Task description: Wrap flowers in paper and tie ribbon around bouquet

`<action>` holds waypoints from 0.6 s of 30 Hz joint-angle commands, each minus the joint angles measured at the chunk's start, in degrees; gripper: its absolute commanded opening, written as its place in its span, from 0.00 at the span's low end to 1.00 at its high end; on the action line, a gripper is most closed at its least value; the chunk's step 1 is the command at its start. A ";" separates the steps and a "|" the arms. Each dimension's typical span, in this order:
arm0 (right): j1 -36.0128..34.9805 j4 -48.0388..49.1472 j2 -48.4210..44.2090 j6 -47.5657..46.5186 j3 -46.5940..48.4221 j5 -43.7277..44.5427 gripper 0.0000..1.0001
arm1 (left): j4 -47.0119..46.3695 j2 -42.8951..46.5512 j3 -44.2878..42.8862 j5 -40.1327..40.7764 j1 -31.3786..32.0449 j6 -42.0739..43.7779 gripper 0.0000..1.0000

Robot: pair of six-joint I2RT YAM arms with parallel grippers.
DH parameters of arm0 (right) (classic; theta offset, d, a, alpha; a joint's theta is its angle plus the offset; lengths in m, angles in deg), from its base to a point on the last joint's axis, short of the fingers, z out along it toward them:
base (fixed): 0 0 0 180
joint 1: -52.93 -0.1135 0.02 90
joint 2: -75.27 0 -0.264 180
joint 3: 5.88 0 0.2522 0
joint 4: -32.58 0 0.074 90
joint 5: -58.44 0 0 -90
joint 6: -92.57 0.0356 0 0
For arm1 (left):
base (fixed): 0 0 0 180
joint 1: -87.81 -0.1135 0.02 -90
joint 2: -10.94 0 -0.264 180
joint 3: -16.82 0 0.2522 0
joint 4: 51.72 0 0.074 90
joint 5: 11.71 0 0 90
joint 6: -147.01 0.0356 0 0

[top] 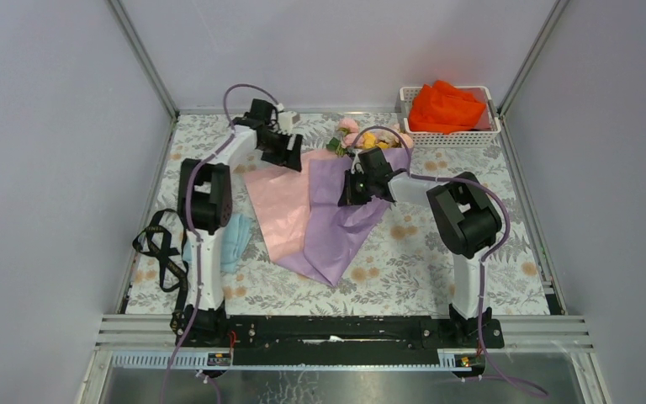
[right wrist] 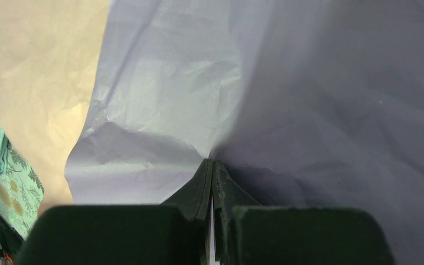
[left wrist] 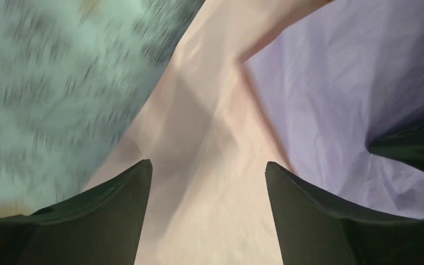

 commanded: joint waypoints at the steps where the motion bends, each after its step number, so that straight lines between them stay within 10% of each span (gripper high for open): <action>1: -0.13 -2.99 2.43 -1.56 0.75 -0.02 0.04 | -7.51 11.29 13.58 1.75 -8.04 -17.86 0.85; 7: -0.17 -2.92 3.00 -1.39 0.17 -0.30 0.03 | -23.51 27.85 39.58 4.84 -12.89 -29.50 0.99; 18: -0.20 -2.66 2.28 -0.98 -0.77 -0.15 0.04 | -21.59 24.30 51.97 -5.55 -12.57 -39.75 0.97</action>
